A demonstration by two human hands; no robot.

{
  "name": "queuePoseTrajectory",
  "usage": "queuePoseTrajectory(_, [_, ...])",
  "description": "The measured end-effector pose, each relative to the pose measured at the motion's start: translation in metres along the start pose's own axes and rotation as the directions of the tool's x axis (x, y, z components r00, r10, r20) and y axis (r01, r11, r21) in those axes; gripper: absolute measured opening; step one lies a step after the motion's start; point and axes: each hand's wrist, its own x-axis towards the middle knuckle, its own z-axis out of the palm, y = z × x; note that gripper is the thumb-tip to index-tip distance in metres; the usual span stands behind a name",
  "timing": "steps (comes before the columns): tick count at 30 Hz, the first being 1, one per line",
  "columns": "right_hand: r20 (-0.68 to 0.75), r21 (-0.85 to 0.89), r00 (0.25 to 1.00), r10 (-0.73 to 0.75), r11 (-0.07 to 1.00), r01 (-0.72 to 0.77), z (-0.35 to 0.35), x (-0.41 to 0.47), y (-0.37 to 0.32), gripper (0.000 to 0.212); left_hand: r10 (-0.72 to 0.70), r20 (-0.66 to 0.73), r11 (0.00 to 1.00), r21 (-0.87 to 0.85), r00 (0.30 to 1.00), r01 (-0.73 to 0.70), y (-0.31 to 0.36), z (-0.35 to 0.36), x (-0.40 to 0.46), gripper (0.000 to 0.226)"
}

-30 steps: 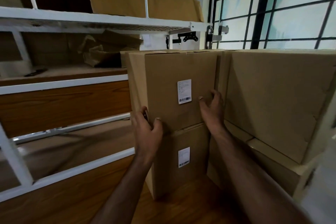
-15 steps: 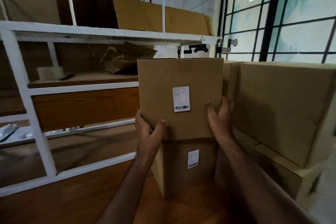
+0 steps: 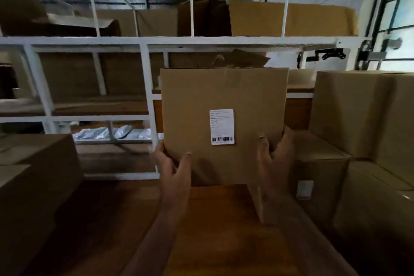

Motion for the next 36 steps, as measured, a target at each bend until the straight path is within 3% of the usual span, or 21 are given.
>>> queuePoseTrajectory(7, [0.14,-0.125,0.99,0.036,0.992,-0.018,0.058,-0.072,-0.006,0.048,-0.094,-0.157,0.994,0.045,0.983,0.102,-0.006,-0.093,-0.005,0.053])
queuePoseTrajectory(11, [0.221,-0.085,0.972,0.079,0.994,-0.062,0.099,-0.121,-0.01,0.057,-0.163,-0.238,0.974,0.114,0.957,0.195,-0.018,-0.151,0.0,0.059])
queuePoseTrajectory(15, [0.22,-0.12,0.966,0.134,0.987,-0.109,0.147,-0.169,-0.02,0.052,-0.213,-0.285,0.955,0.14,0.935,0.26,-0.03,-0.215,0.02,0.055])
queuePoseTrajectory(19, [0.215,-0.17,0.956,0.2,0.972,-0.165,0.185,-0.205,-0.027,0.052,-0.253,-0.253,0.933,0.189,0.934,0.305,-0.04,-0.271,0.043,0.046])
queuePoseTrajectory(23, [0.181,-0.252,0.954,0.238,0.949,-0.189,0.207,-0.22,-0.027,0.04,-0.27,-0.207,0.919,0.236,0.94,0.316,-0.05,-0.309,0.056,0.029])
queuePoseTrajectory(28, [0.14,-0.361,0.967,0.215,0.92,-0.152,0.215,-0.22,-0.034,0.028,-0.258,-0.207,0.908,0.283,0.944,0.31,-0.054,-0.326,0.062,0.014])
queuePoseTrajectory(33, [0.134,-0.409,0.971,0.196,0.904,-0.126,0.215,-0.217,-0.039,0.024,-0.147,-0.202,0.878,0.423,0.968,0.222,-0.053,-0.325,0.081,0.03])
queuePoseTrajectory(36, [0.153,-0.437,0.974,0.167,0.896,-0.084,0.216,-0.214,-0.039,0.034,-0.066,-0.189,0.838,0.522,0.98,0.157,-0.05,-0.323,0.098,0.033])
